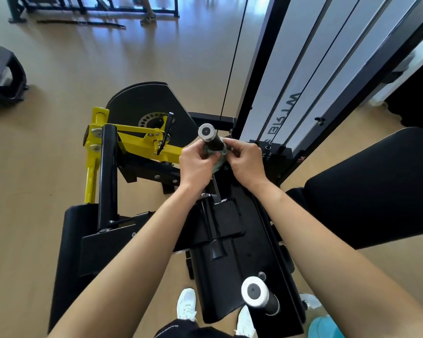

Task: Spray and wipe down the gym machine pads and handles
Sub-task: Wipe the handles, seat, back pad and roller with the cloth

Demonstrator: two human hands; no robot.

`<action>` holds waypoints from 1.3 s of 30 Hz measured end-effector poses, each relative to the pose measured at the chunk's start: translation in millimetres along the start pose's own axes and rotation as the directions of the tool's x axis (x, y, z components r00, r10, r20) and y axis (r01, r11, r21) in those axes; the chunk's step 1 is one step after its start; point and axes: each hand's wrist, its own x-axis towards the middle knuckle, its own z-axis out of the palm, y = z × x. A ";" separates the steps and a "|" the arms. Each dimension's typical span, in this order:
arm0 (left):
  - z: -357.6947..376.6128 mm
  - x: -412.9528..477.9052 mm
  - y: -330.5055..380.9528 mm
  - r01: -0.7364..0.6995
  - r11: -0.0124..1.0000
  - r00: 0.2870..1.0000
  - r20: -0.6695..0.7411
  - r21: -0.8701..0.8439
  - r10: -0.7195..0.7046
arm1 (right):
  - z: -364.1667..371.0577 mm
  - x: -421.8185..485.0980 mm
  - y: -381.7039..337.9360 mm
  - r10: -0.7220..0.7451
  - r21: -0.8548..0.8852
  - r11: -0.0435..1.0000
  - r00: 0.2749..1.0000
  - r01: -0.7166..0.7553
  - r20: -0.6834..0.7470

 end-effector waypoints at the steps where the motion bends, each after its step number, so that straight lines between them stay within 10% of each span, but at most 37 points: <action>1: -2.1 -2.9 3.1 -0.038 0.999 0.999 -0.026 -0.005 0.038 | -0.9 -1.7 -5.3 -0.024 0.030 0.999 1.000 0.025 -0.012; 8: -7.7 -23.6 20.6 -0.246 0.959 0.950 -0.232 -0.137 0.210 | -4.8 -2.5 -36.4 -0.172 0.183 0.967 0.983 0.180 -0.058; 16: 6.6 -2.1 -19.8 -0.012 0.986 1.000 0.024 0.169 0.008 | 2.7 -3.5 15.2 0.045 -0.052 0.998 0.999 -0.046 -0.020; 25: -3.8 -83.6 4.1 0.004 0.999 0.995 0.103 -0.037 0.000 | -54.2 -74.3 1.8 0.173 0.495 0.861 0.983 -0.118 -0.065; 32: 9.5 -180.9 12.0 0.105 0.993 0.989 -0.099 -0.062 -0.110 | -137.5 -155.8 28.3 0.422 0.800 0.523 0.905 -0.294 0.056; 39: 56.7 -293.6 -9.7 0.211 0.977 0.853 -0.487 -0.011 -0.190 | -183.1 -210.9 91.1 0.498 0.792 0.416 0.841 -0.446 0.212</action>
